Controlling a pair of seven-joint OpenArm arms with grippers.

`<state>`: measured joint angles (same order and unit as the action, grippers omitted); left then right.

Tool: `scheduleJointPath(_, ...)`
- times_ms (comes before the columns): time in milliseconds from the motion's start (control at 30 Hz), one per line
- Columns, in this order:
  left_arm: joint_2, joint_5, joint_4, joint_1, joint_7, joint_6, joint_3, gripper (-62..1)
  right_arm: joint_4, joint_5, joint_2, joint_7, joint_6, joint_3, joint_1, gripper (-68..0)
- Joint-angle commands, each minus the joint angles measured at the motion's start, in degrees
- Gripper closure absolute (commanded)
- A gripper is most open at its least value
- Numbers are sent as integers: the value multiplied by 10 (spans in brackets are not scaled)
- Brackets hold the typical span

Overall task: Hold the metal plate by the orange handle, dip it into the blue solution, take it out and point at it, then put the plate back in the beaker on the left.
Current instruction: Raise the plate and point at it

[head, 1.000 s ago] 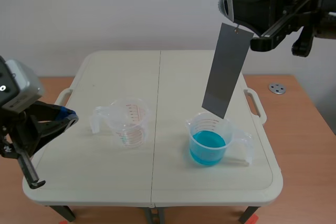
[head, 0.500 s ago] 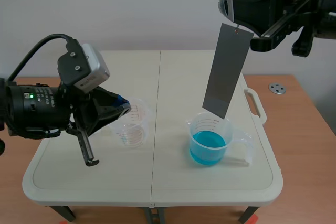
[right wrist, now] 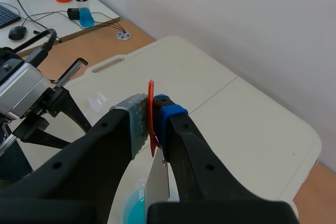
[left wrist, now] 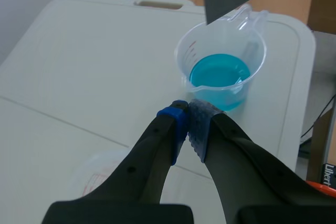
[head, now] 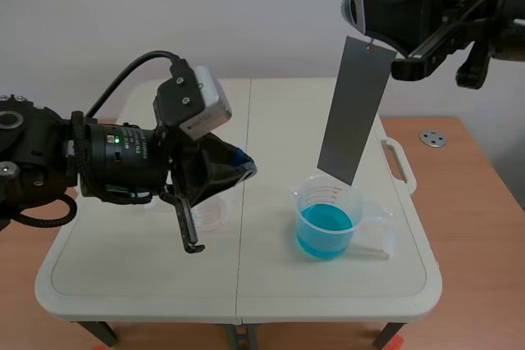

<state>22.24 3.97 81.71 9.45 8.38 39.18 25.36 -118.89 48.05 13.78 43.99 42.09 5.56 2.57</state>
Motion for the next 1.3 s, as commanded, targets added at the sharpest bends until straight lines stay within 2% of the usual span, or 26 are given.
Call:
scheduleJointPath(0, -8, 6, 7, 13, -8, 0, 4, -31, -8, 6, 0, -8, 6, 3, -7, -11)
scheduleJointPath(300, -51, 5, 4, 49, 23, 0, 32, -31, -8, 6, 0, -8, 6, 3, -7, -11)
scheduleJointPath(667, -89, -6, -44, 50, 17, -13, 42, -31, -8, 6, 0, -8, 6, 3, -7, -11)
scheduleJointPath(1267, -89, -8, -45, 50, 17, -13, 42, -31, -8, 6, 0, -8, 6, 3, -7, -11)
